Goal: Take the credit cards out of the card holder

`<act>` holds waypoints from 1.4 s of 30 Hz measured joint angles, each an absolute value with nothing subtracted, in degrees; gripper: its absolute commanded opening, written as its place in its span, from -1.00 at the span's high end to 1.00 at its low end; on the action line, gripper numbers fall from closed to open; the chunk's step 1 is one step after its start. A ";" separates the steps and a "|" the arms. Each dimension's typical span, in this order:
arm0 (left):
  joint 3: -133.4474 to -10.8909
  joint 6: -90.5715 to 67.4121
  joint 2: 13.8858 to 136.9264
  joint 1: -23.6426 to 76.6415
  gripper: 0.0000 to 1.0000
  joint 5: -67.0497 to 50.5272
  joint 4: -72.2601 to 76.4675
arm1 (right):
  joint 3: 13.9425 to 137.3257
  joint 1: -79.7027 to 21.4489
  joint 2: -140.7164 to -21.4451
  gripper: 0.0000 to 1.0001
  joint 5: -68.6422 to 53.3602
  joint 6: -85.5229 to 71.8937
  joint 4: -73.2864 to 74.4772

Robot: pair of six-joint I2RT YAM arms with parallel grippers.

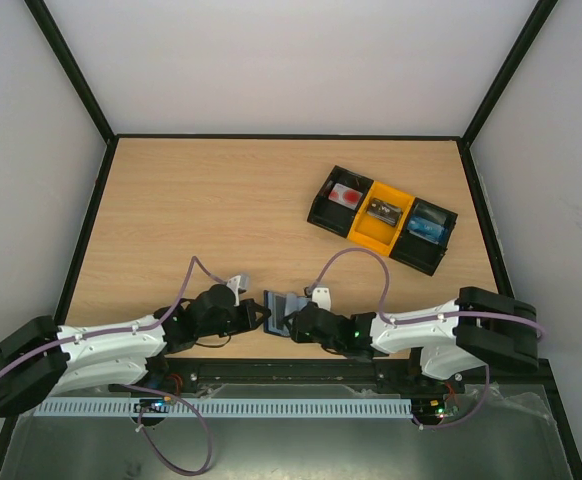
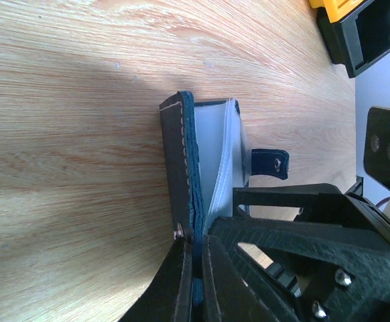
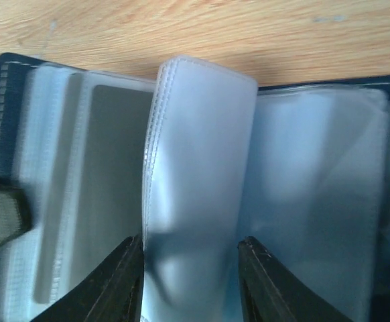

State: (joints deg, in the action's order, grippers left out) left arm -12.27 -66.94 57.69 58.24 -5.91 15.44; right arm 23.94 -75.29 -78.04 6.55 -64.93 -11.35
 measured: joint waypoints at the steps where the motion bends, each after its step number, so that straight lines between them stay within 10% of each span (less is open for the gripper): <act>1: -12.27 -66.94 57.67 58.24 0.95 -5.89 15.44 | 23.94 -75.29 -77.97 0.25 6.94 -64.97 -10.48; 23: -12.27 -67.20 57.14 58.35 0.95 -4.95 15.07 | 20.18 -75.29 -58.41 0.32 11.25 -65.54 -5.13; 42: -13.04 -67.92 49.45 58.54 0.14 0.99 5.41 | 16.62 -71.99 -76.84 0.57 0.99 -65.47 -23.59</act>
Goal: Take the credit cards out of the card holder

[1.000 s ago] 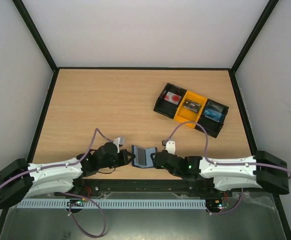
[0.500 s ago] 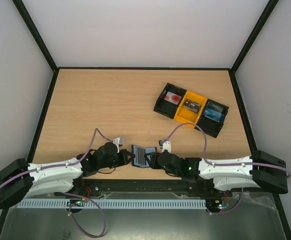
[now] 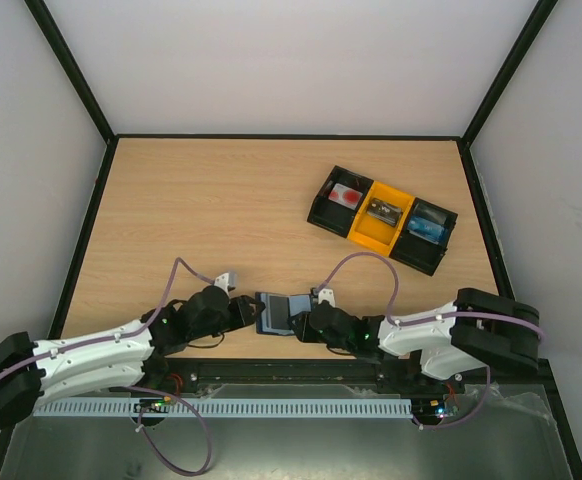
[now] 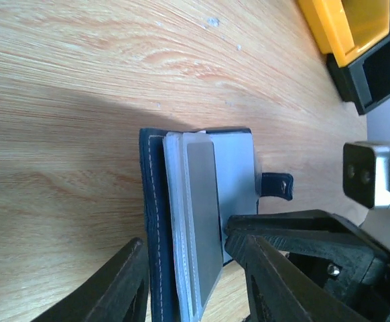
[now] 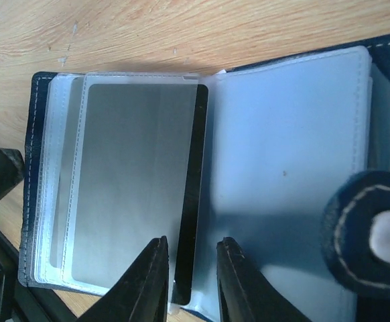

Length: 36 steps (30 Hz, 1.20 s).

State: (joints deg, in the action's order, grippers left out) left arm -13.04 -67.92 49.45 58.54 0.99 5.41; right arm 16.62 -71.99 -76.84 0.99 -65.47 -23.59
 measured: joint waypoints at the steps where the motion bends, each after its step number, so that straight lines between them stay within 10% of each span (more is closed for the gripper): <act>1: -13.08 -68.05 48.80 58.54 0.14 1.58 4.69 | 16.40 -71.70 -77.41 0.58 0.49 -65.60 -24.43; 18: -14.90 -66.61 58.85 58.57 0.93 -0.32 9.15 | 13.08 -68.88 -76.99 0.65 -4.91 -66.74 -32.51; 36: -13.06 -64.86 67.55 58.52 0.95 -1.28 16.97 | 12.99 -67.83 -81.67 0.75 -8.82 -67.40 -37.23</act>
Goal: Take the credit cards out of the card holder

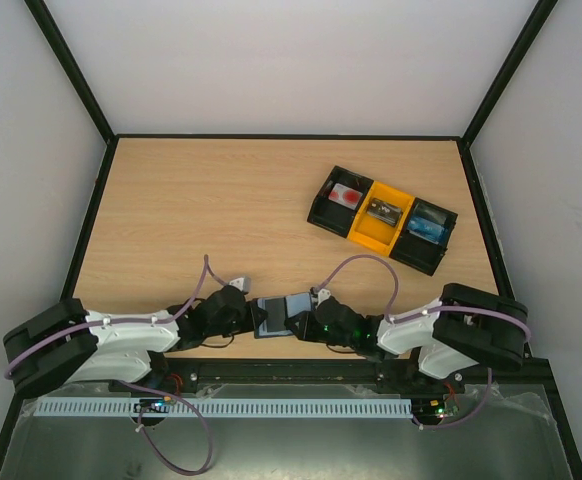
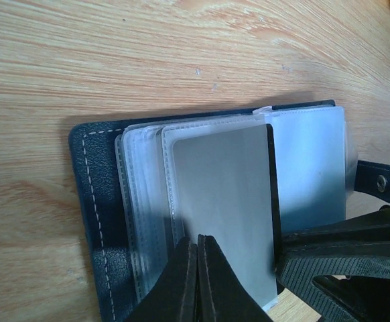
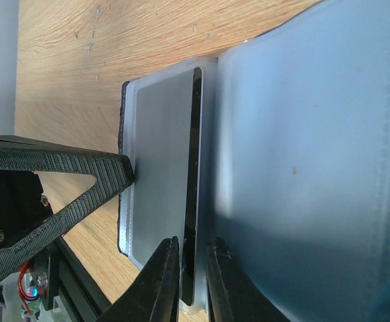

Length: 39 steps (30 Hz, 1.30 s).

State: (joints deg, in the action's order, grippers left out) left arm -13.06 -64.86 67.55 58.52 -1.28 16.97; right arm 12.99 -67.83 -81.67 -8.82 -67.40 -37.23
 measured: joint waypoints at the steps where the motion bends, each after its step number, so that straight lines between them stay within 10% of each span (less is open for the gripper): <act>1: -13.06 -64.79 67.70 58.52 0.95 -1.28 17.21 | 12.99 -67.83 -81.93 0.77 -8.86 -67.42 -37.58; 24: -12.99 -64.45 67.96 58.17 0.94 -0.34 17.56 | 9.30 -67.57 -77.03 0.95 -7.05 -68.42 -39.09; 39: -12.99 -64.45 68.05 58.15 0.95 -0.34 17.65 | 11.62 -67.18 -78.15 0.66 -5.67 -69.95 -37.21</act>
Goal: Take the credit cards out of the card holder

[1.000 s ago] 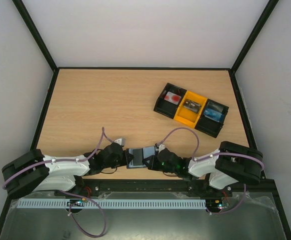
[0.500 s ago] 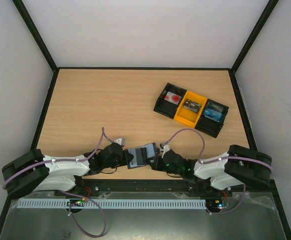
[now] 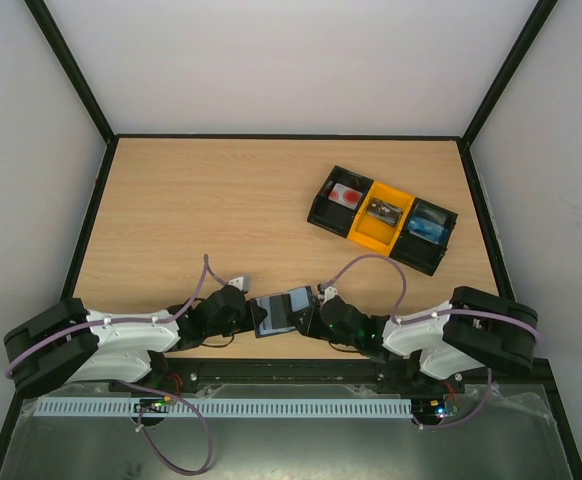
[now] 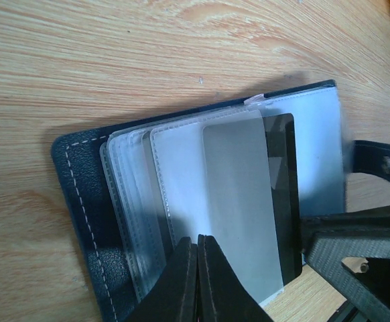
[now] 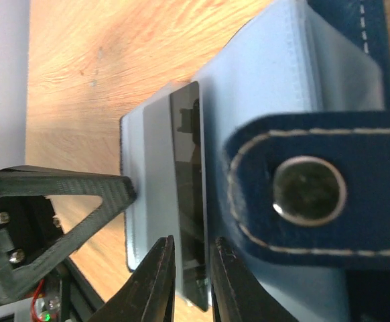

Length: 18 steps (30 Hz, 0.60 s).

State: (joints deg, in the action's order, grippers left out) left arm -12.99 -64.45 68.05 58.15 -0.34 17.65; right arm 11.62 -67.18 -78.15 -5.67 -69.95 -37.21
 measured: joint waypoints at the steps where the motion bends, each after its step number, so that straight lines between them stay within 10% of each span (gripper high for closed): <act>1: -12.99 -64.45 68.03 58.15 0.95 -0.34 17.65 | 11.62 -67.07 -78.72 0.67 -5.67 -70.13 -37.34; 18: -12.99 -64.03 68.03 58.15 0.95 -0.19 17.63 | 11.62 -66.32 -82.43 0.95 -7.70 -71.79 -41.32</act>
State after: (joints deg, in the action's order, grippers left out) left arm -12.99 -64.03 68.03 58.15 -0.19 17.63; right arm 11.62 -66.32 -82.43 -7.70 -71.79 -41.32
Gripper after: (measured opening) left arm 0.031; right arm 0.047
